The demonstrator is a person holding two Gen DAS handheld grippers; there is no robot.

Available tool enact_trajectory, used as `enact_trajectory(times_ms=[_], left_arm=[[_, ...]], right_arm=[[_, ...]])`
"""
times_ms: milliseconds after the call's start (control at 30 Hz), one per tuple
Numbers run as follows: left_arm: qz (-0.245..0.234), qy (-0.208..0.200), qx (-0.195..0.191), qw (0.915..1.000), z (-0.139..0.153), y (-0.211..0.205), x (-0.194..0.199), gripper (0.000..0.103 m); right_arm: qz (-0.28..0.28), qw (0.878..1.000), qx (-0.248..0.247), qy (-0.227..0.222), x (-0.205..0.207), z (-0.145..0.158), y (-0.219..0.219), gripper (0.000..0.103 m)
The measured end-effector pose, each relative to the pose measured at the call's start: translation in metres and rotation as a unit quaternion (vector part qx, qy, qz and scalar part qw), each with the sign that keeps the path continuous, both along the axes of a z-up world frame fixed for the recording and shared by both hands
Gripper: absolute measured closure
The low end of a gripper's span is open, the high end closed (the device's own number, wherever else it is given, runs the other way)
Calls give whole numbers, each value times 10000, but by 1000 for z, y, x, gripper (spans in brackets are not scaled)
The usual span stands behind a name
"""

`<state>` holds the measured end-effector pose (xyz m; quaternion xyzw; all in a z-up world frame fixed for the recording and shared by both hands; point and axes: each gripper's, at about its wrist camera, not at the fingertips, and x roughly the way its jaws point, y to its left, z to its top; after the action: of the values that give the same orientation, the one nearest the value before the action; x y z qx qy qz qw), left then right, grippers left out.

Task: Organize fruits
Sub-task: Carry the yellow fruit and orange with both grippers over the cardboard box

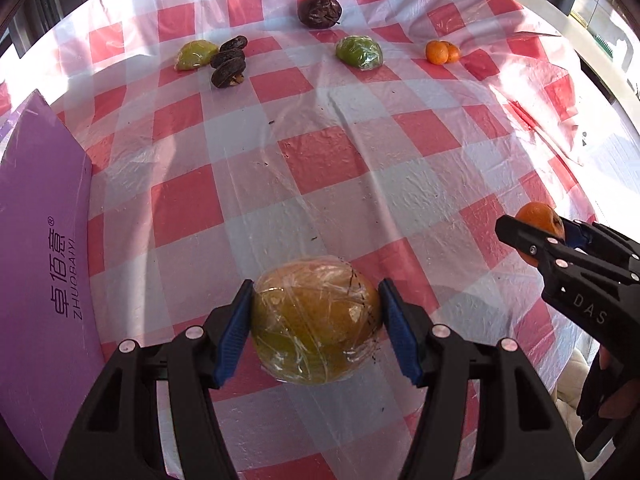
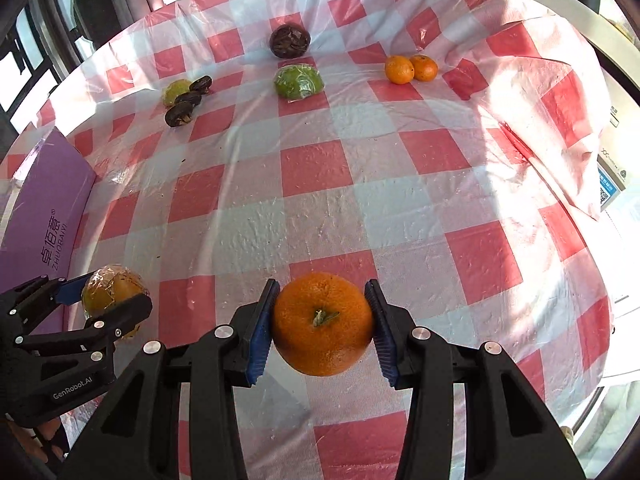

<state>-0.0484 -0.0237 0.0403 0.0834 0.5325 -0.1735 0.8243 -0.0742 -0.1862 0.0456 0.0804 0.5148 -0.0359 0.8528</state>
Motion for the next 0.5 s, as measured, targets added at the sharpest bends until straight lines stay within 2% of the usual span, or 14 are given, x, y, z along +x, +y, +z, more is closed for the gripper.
enact_trajectory(times_ms=[200,500], left_arm=[[-273,-424,-100,9987,36,4,-2,41],[-360,-893,-85,9953,76,37,-1,41]], right_arm=[[34,10000,21,-17,0,9,21,59],[189,9993,3,-329,12,32,60,59]])
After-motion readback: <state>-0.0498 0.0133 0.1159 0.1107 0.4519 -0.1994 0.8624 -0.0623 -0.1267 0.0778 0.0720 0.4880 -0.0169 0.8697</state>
